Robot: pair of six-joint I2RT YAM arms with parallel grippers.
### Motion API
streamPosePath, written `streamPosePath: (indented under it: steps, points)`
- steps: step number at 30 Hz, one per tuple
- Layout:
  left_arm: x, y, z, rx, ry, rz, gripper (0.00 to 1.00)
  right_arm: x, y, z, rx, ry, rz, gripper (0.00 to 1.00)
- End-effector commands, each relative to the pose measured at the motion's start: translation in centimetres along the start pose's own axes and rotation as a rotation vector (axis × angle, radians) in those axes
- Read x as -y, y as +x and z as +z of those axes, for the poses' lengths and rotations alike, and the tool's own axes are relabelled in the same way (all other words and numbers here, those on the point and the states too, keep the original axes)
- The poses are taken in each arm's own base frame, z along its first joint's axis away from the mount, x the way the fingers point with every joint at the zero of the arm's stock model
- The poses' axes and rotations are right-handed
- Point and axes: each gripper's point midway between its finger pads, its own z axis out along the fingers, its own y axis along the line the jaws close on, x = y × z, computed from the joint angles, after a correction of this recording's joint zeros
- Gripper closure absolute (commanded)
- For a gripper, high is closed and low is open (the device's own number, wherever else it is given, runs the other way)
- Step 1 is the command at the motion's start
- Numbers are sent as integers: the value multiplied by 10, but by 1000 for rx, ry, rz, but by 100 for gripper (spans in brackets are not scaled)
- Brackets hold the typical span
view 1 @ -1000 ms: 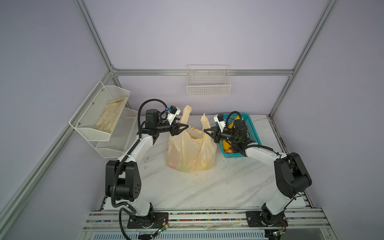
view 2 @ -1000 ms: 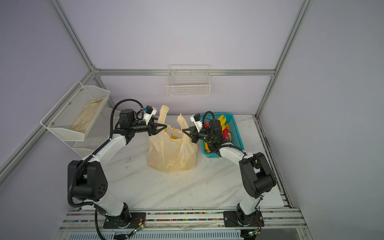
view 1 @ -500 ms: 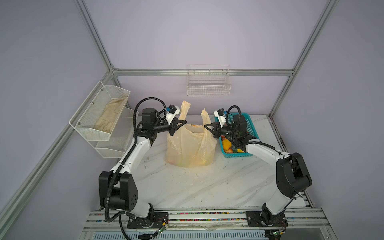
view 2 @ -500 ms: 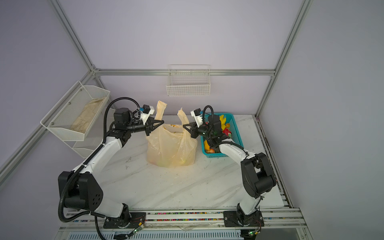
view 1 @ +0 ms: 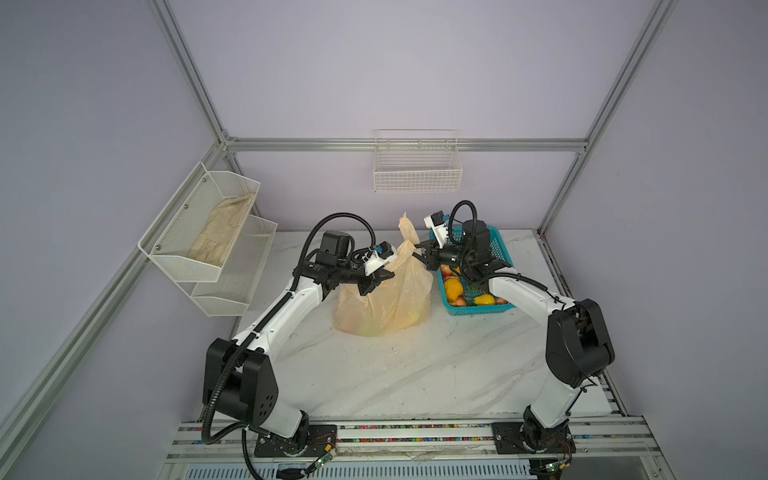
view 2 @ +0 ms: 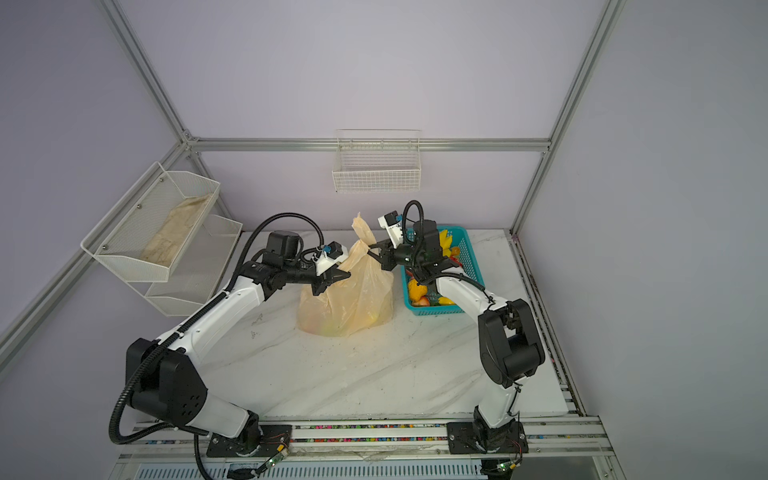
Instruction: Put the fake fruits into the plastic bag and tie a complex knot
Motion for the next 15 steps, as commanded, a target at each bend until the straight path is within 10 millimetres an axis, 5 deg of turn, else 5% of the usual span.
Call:
streamPosePath:
  steps: [1, 15]
  points:
    - [-17, -24, -9, -16, -49, 84, 100, -11, 4, 0, -24, -91, -69, 100]
    - [-30, -37, -1, -40, 3, 60, 100, -15, 16, 2, -36, -146, -201, 97]
